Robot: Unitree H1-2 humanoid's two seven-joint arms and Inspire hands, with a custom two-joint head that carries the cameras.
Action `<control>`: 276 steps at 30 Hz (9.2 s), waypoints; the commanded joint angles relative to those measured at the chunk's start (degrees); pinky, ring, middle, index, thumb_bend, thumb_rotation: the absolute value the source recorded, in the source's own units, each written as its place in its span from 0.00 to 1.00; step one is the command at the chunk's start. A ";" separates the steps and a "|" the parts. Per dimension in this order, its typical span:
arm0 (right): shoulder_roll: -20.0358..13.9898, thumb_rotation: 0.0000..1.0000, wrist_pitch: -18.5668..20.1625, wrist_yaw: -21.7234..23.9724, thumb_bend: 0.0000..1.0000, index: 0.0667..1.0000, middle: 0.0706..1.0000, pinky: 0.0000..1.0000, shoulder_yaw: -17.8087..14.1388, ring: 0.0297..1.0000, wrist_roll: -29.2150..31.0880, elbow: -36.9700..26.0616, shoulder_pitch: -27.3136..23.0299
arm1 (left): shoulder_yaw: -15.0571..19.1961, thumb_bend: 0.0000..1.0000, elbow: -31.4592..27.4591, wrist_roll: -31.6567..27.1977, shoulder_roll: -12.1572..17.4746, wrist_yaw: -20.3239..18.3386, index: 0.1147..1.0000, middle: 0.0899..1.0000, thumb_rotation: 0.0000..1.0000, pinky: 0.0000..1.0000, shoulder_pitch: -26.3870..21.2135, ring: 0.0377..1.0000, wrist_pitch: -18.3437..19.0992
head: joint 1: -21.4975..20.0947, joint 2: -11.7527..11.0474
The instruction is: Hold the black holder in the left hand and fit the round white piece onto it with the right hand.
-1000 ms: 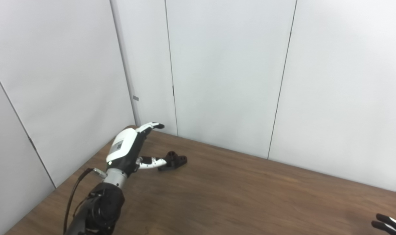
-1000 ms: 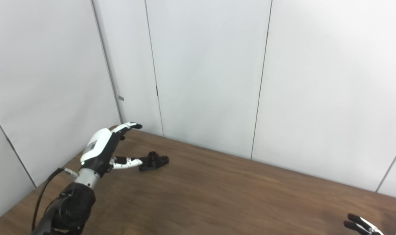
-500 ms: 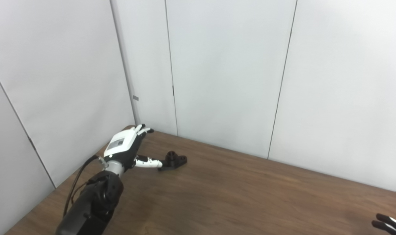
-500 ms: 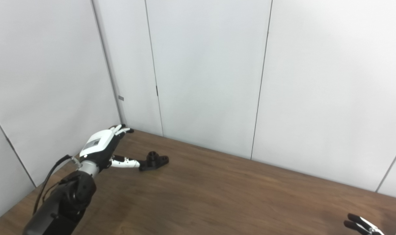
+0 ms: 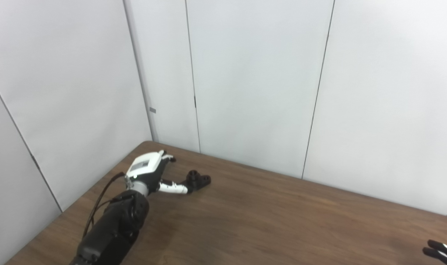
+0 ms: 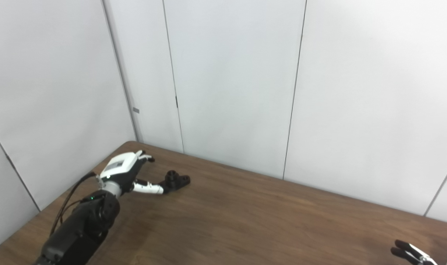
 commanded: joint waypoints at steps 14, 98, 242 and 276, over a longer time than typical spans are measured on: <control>-0.83 0.17 0.07 0.24 0.71 0.77 0.76 0.46 -0.80 0.63 0.67 -3.84 0.17 | -1.76 1.00 6.24 0.71 0.56 5.80 0.83 1.00 0.46 0.99 -4.15 1.00 -0.48 | -0.64 1.04; -0.05 0.00 6.10 0.34 0.58 0.80 0.81 0.56 -0.66 0.68 -1.40 -10.59 1.48 | -7.46 0.52 26.04 -11.41 -8.13 18.52 0.42 0.87 0.05 1.00 -5.78 0.98 -14.34 | -2.59 3.90; -26.83 0.39 27.22 18.87 0.98 0.99 1.00 0.87 2.02 1.00 -18.56 12.66 -21.31 | -27.89 0.52 12.36 4.31 -14.28 11.78 0.42 0.81 0.05 0.88 4.39 0.89 -35.31 | -51.27 0.17; -20.82 0.35 26.06 12.40 0.92 0.82 1.00 0.80 10.22 0.96 -19.22 18.14 -22.66 | -26.34 0.52 5.81 4.92 -13.98 7.95 0.42 0.80 0.05 0.80 5.16 0.86 -32.09 | -49.97 2.33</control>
